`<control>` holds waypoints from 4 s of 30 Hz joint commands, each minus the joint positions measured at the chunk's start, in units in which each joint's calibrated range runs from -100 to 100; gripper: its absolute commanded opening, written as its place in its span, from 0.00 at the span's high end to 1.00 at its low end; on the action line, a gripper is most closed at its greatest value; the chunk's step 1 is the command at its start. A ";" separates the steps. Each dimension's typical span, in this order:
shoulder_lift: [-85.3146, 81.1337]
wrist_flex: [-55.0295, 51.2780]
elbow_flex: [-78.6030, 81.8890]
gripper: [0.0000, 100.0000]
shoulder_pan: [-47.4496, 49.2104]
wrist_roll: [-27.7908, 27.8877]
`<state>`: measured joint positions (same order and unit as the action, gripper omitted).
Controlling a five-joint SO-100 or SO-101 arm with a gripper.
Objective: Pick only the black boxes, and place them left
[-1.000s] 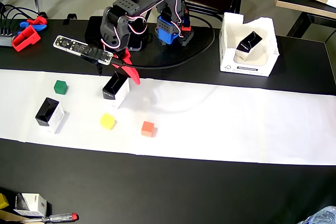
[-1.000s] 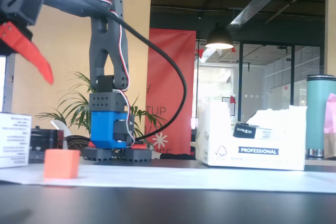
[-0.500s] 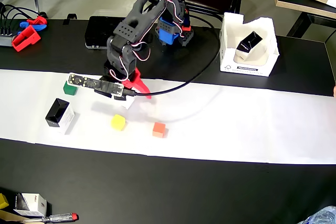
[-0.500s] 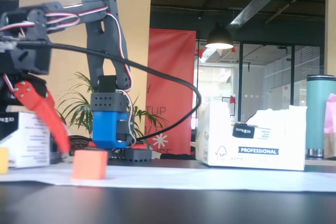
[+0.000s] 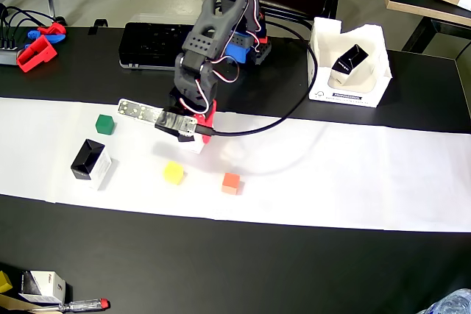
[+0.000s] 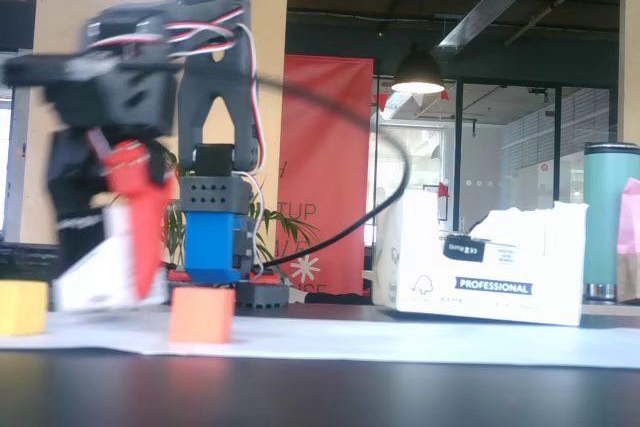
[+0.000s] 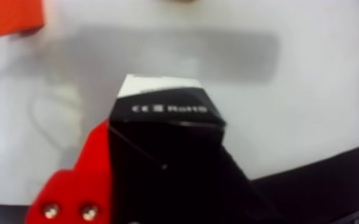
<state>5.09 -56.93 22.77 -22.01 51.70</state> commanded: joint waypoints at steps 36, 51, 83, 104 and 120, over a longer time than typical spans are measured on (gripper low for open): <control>-19.67 -36.56 -34.12 0.84 97.93 -35.49; 4.36 -35.52 -44.58 0.84 97.67 -36.91; -45.90 -33.06 -5.66 0.52 31.15 -4.28; 3.96 -33.06 -48.57 0.52 9.67 -4.28; 35.73 -26.38 -76.23 0.53 18.16 -6.43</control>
<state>40.44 -84.97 -44.92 -5.95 46.08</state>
